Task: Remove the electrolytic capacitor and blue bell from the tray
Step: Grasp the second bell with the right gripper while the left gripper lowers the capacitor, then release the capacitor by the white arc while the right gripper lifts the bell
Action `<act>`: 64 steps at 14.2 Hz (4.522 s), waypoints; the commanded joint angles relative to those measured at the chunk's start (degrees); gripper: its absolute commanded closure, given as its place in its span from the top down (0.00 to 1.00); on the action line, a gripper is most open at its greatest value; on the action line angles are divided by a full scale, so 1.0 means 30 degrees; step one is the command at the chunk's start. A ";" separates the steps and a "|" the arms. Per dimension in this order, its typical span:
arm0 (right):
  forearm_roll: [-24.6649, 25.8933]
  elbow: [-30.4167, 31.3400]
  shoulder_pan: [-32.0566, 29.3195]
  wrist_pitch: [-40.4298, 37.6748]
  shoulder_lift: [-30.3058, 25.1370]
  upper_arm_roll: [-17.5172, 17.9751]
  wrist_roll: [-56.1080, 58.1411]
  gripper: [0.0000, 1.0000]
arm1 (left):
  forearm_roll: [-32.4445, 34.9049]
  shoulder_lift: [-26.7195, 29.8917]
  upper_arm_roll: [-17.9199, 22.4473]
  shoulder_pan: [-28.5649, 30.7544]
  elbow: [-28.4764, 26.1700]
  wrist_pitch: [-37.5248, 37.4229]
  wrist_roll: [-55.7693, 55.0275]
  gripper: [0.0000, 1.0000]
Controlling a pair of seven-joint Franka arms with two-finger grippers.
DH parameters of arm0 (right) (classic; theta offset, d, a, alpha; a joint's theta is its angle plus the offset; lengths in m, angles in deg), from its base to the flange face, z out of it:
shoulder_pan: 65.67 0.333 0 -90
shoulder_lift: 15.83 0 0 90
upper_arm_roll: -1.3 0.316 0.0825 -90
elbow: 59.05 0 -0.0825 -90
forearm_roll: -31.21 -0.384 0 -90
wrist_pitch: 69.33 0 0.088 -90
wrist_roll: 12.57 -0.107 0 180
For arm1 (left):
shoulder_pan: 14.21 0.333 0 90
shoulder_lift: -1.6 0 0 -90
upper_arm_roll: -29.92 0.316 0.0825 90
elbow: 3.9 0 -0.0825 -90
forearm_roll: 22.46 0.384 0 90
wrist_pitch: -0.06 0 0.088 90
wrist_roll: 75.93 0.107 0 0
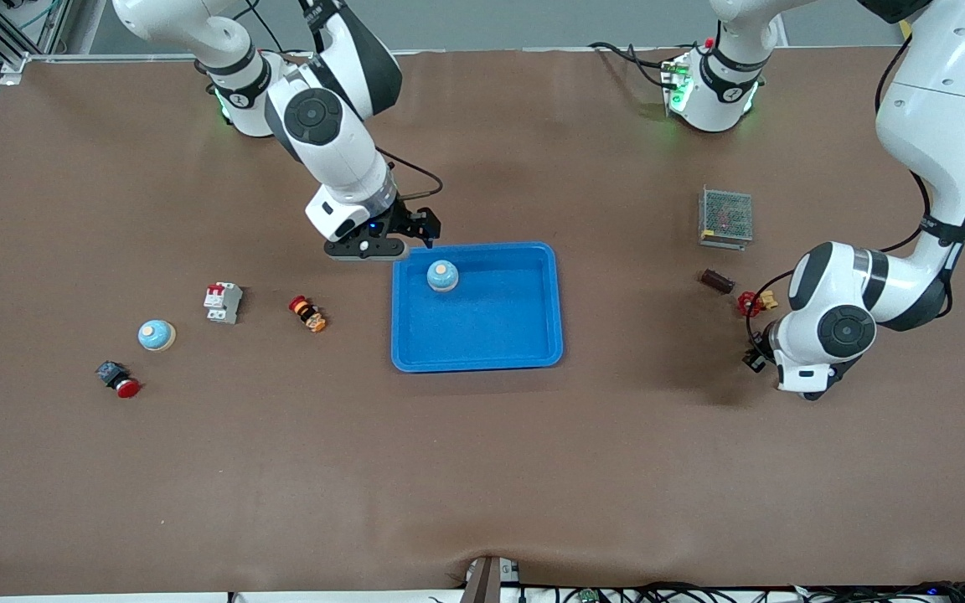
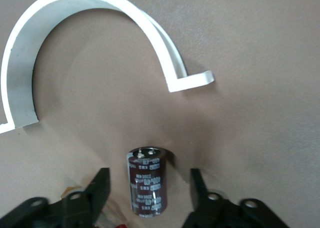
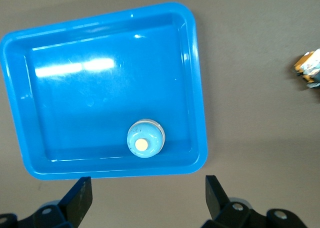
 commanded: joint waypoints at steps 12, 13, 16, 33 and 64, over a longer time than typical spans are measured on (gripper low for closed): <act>0.0251 -0.1328 0.1573 0.2418 0.4332 -0.0302 -0.0870 1.00 | 0.0485 0.1348 -0.1132 -0.1457 0.3984 -0.3426 0.1393 1.00; 0.0280 -0.1592 0.1573 0.2419 0.4684 -0.0302 -0.0870 1.00 | 0.0485 0.1379 -0.1161 -0.1428 0.4130 -0.3398 0.2037 1.00; 0.0398 -0.1741 0.1631 0.3441 0.5506 -0.0302 -0.0899 1.00 | 0.0427 0.1612 -0.1191 -0.1457 0.4688 -0.3602 0.3620 1.00; 0.1071 -0.2209 0.2013 0.4792 0.7588 -0.0361 -0.0899 1.00 | -0.0712 0.3282 -0.2070 -0.1194 0.6530 -0.4860 1.1178 1.00; 0.1042 -0.4314 0.1692 -0.1521 0.5688 -0.0827 -0.0842 0.38 | -0.9300 1.3681 0.6132 -0.6436 0.3079 -1.0281 2.0793 1.00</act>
